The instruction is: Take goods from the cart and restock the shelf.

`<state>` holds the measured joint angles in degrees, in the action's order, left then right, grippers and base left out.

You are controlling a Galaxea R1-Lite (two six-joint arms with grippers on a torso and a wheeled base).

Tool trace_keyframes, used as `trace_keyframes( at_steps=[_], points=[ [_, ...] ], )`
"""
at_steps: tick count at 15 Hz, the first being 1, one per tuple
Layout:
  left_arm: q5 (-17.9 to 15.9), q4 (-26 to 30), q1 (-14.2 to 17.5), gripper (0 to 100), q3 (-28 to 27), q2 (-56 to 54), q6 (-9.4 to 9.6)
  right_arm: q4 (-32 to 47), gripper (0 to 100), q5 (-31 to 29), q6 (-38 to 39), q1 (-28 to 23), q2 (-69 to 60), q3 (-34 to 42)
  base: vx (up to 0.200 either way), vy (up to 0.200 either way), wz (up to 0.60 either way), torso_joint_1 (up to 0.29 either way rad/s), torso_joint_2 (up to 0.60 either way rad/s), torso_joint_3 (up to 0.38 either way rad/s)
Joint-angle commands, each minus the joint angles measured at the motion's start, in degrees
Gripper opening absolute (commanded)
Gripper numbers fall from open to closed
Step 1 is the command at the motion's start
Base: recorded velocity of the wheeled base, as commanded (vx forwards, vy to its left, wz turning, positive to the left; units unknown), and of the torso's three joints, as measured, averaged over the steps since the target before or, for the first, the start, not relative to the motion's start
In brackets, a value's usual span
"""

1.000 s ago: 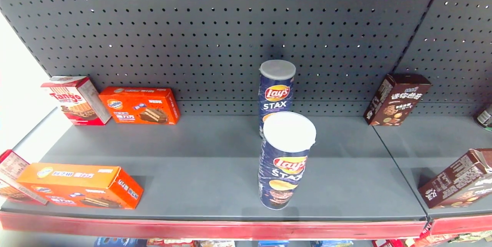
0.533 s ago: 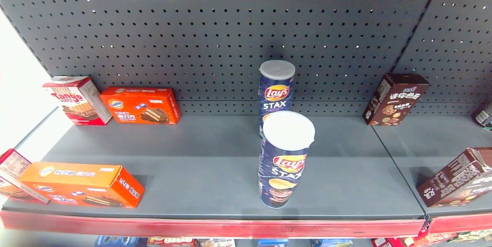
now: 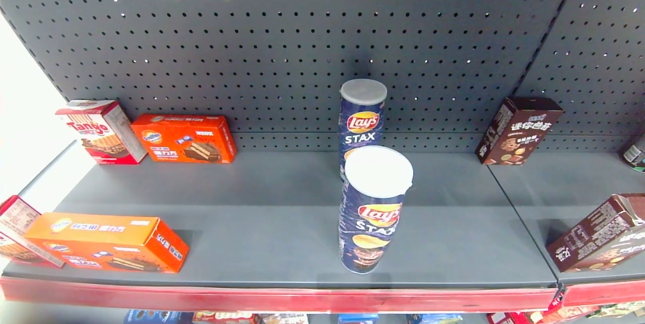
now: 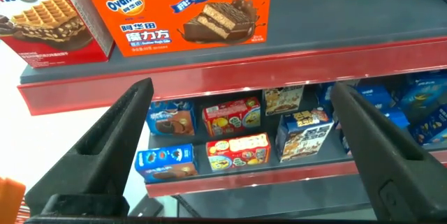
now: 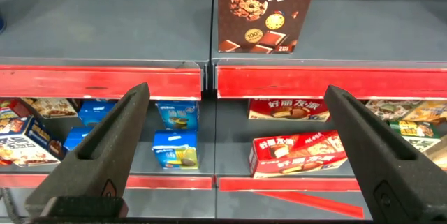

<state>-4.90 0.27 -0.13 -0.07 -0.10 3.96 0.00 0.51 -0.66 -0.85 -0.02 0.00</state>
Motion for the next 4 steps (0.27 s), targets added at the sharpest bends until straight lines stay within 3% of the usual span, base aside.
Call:
trace_keyframes(
  at_steps=[1, 4],
  points=[
    [-0.02, 0.00, 0.05, 100, -0.01, 0.10, -0.01, 0.00, 100, 0.02, -0.04, -0.03, 0.02, 0.00, 0.000, 0.000, 0.00, 0.000, 0.00, 0.000],
    [-0.02, 0.00, -0.04, 100, -0.01, 0.10, -0.01, 0.00, 100, -0.07, 0.04, -0.03, 0.02, 0.00, 0.000, 0.000, 0.00, 0.000, 0.00, 0.000]
  ],
)
